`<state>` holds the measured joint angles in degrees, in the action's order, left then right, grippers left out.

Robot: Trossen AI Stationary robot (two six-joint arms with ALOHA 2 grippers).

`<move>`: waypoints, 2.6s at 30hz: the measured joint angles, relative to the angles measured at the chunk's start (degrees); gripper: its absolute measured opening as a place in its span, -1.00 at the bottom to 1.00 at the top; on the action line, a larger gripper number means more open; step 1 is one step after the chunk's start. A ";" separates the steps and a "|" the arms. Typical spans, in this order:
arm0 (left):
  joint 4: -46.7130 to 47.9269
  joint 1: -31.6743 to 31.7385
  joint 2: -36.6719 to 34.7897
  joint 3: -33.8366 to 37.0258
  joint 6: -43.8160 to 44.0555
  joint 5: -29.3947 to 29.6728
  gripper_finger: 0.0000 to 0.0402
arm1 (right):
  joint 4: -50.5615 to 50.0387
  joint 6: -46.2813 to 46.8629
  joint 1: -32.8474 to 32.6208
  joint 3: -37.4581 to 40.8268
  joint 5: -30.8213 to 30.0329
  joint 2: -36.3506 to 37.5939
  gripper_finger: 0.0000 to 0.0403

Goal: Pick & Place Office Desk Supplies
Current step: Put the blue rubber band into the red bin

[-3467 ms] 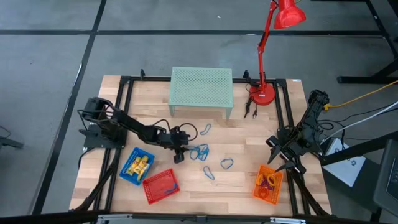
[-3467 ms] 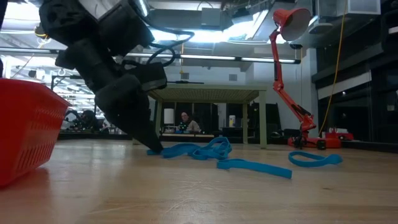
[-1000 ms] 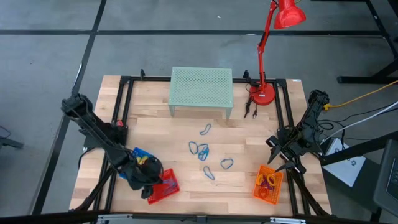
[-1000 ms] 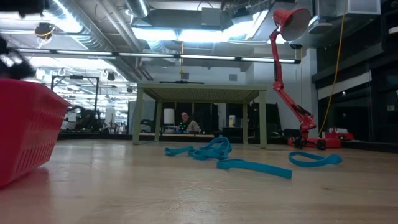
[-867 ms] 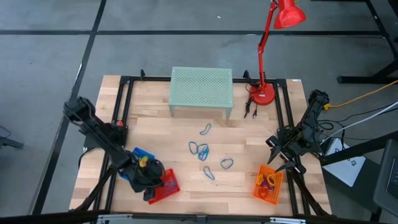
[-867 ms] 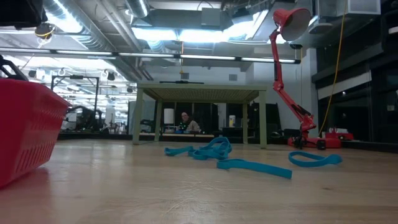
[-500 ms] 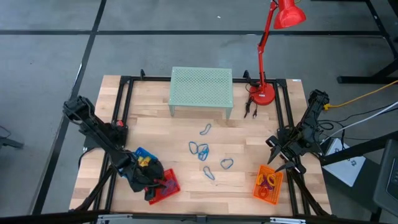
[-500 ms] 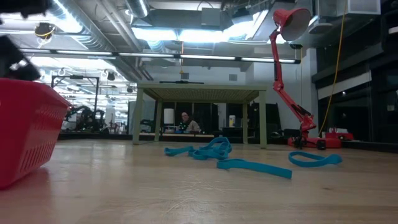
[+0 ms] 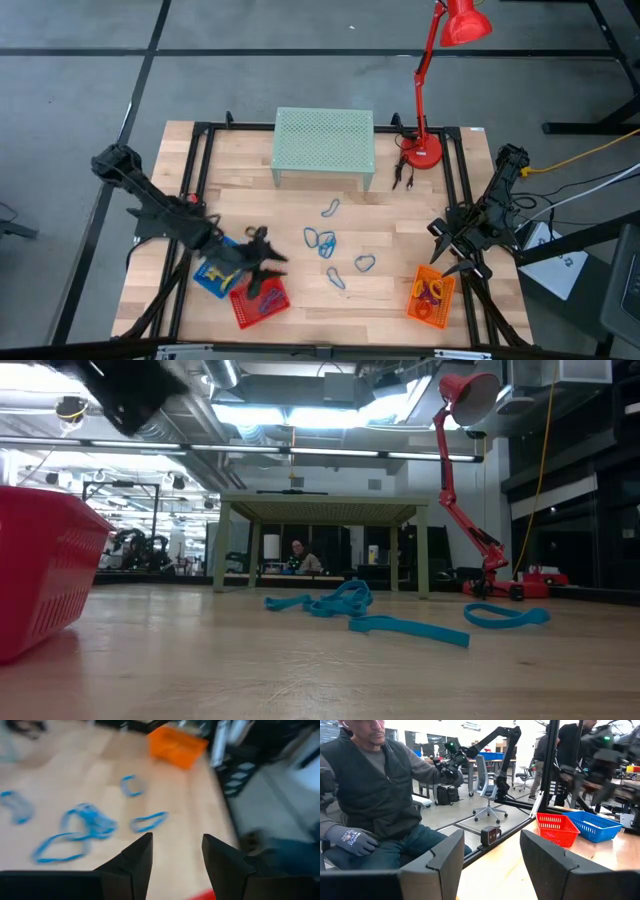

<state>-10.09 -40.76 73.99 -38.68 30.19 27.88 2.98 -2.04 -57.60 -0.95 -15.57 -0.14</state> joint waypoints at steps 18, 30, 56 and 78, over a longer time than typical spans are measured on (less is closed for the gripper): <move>0.88 25.49 14.73 0.00 -15.46 -19.23 -0.18 | -0.02 0.00 0.02 0.00 0.00 0.00 -0.03; 1.07 27.15 24.62 -6.21 -24.35 -19.32 -0.18 | 0.00 0.02 0.02 0.00 0.00 0.00 -0.04; 12.32 32.99 29.94 -14.13 -34.26 -25.15 -0.28 | 0.00 0.02 0.01 0.02 0.00 0.01 -0.04; 25.74 33.75 23.17 -13.79 -30.55 -30.93 -0.98 | 0.00 0.00 0.02 0.02 0.00 0.00 -0.04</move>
<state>15.65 -7.01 97.16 -52.47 -0.36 -3.05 2.98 -2.04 -57.58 -0.93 -15.57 -0.14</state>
